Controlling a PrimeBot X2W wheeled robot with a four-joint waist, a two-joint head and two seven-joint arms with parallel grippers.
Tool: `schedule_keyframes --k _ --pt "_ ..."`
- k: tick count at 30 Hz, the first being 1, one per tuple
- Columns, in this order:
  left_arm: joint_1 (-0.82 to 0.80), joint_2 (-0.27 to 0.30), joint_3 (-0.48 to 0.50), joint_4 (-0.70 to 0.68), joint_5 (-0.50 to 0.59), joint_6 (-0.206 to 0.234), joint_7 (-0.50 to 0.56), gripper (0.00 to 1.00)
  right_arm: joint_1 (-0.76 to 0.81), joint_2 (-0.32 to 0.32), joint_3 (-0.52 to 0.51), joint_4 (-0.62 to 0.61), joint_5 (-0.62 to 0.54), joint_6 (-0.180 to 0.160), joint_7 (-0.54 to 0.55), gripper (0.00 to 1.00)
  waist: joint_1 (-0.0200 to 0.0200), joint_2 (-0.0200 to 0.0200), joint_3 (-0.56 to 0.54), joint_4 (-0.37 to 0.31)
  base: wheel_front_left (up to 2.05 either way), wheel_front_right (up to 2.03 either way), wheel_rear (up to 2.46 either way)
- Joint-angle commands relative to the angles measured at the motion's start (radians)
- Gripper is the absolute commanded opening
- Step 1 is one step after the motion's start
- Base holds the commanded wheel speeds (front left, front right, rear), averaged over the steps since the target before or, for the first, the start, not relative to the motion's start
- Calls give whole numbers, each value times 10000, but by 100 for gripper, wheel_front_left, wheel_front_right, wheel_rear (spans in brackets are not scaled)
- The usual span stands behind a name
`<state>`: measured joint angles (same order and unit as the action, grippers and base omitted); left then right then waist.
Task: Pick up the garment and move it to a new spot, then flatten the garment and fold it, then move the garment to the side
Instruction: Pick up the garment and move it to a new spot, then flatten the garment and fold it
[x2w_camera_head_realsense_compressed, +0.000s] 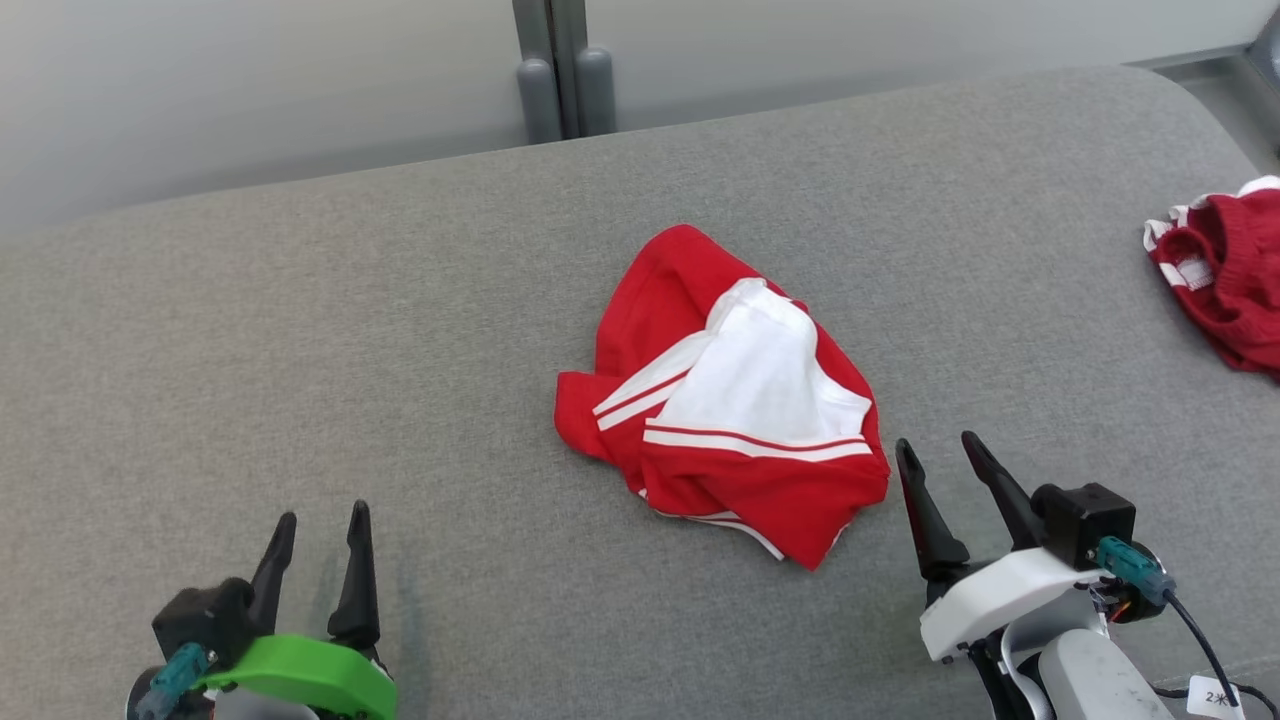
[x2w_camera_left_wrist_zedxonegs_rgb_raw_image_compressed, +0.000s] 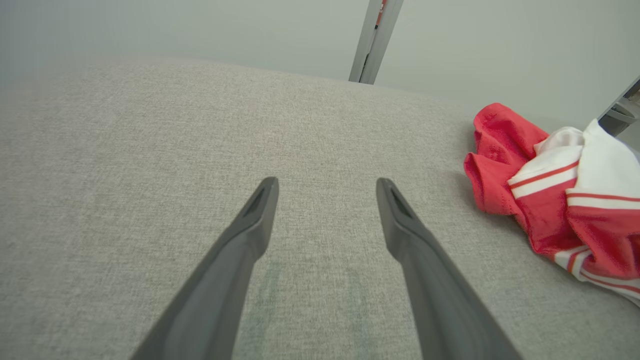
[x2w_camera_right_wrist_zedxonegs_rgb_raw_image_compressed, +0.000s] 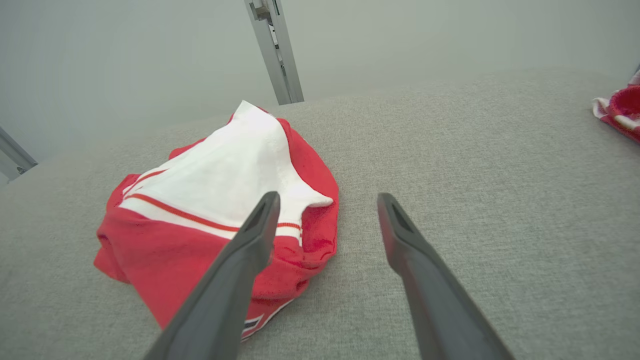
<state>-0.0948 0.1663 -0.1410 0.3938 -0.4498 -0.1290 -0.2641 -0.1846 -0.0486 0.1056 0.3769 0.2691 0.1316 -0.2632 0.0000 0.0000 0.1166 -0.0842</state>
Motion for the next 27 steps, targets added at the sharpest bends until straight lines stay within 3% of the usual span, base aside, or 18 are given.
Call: schedule_keyframes --k 1,5,12,27 --pt "346 -148 158 -105 165 -30 0 100 182 -38 -56 82 -59 -20 -20 100 0 0 -406 484 0 0 0" --pt "1021 -453 633 -460 623 -30 1 100 332 -40 -110 212 -52 -20 -20 100 0 0 -442 644 0 0 0" --pt "1275 -698 433 -582 799 -30 1 100 213 -40 -117 318 19 -20 -20 100 0 0 -391 742 0 0 0" --pt "326 -331 -339 -726 372 -30 1 100 -1455 -40 273 2110 1442 -18 -20 100 0 0 720 1155 0 0 0"
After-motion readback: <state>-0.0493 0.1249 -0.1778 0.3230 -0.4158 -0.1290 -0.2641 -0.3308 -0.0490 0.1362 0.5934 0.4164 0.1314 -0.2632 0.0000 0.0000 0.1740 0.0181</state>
